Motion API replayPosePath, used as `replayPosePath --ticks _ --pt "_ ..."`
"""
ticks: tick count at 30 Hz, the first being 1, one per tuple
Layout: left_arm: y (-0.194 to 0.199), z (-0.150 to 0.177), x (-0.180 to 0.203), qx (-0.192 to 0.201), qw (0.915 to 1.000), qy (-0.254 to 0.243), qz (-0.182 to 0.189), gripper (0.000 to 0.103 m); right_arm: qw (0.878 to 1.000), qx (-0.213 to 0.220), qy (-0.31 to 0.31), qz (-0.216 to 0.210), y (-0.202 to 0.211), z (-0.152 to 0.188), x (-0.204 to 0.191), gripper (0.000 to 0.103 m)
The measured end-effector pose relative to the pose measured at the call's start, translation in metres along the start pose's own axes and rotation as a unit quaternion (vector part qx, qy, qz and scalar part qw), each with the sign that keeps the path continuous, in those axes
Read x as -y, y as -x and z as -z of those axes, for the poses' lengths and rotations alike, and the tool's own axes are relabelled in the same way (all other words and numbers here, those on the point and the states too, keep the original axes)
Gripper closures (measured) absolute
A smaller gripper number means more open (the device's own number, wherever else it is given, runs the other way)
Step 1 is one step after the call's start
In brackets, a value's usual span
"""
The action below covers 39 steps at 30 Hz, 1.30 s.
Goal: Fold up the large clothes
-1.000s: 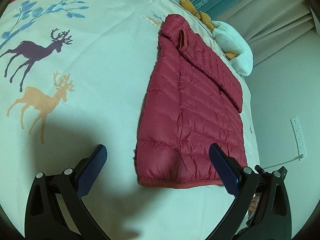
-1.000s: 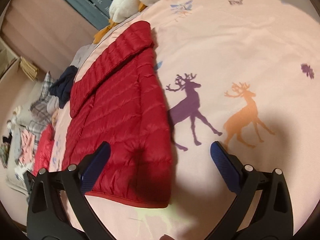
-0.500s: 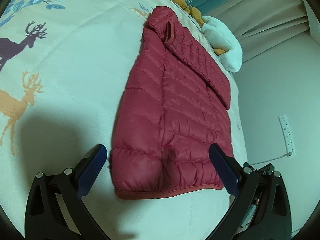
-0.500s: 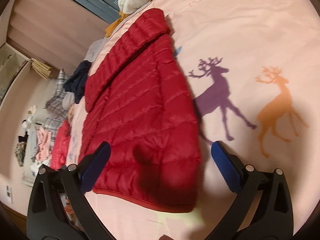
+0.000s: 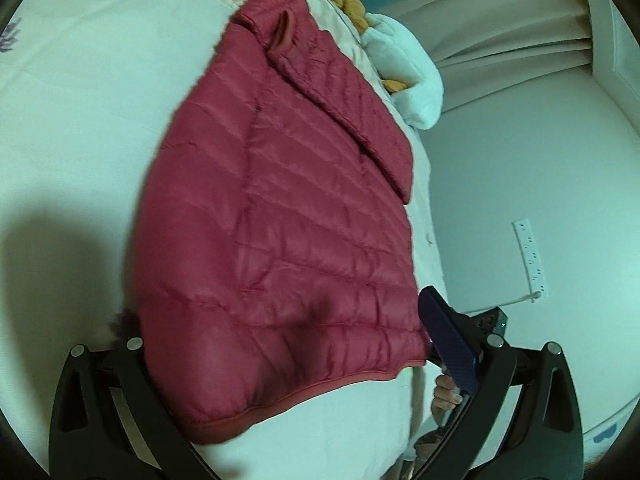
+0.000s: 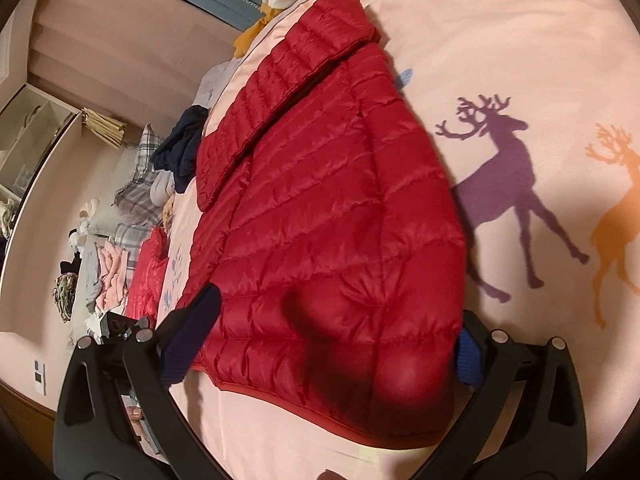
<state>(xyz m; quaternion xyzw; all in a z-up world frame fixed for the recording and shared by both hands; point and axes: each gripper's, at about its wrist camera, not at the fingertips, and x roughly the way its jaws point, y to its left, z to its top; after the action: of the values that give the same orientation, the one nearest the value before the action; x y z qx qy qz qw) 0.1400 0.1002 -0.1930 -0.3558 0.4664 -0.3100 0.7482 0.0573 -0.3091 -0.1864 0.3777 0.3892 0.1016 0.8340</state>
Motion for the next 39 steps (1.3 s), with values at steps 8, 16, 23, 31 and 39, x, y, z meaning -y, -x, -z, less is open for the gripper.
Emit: replayPosePath --ticks 8,16,23,31,39 --pt "-0.015 0.006 0.012 -0.013 0.9998 -0.011 0.006 0.001 1.0 -0.001 0.008 -0.005 -0.003 0.006 -0.005 0.003" --pt "-0.018 0.012 0.01 -0.008 0.9997 -0.007 -0.02 0.003 0.999 0.026 -0.037 -0.022 0.0 0.005 0.013 0.032" --pt "-0.021 0.007 0.006 0.009 0.999 0.012 -0.042 0.032 0.996 0.048 -0.075 -0.025 -0.005 0.004 0.024 0.067" --pt "-0.013 0.004 -0.007 0.012 0.9976 0.034 -0.059 0.08 0.997 0.064 -0.038 0.002 0.0 0.009 0.006 0.087" --pt "0.008 0.0 0.026 0.048 0.9978 -0.026 -0.039 0.089 0.995 0.089 0.035 -0.006 0.014 0.013 -0.037 0.092"
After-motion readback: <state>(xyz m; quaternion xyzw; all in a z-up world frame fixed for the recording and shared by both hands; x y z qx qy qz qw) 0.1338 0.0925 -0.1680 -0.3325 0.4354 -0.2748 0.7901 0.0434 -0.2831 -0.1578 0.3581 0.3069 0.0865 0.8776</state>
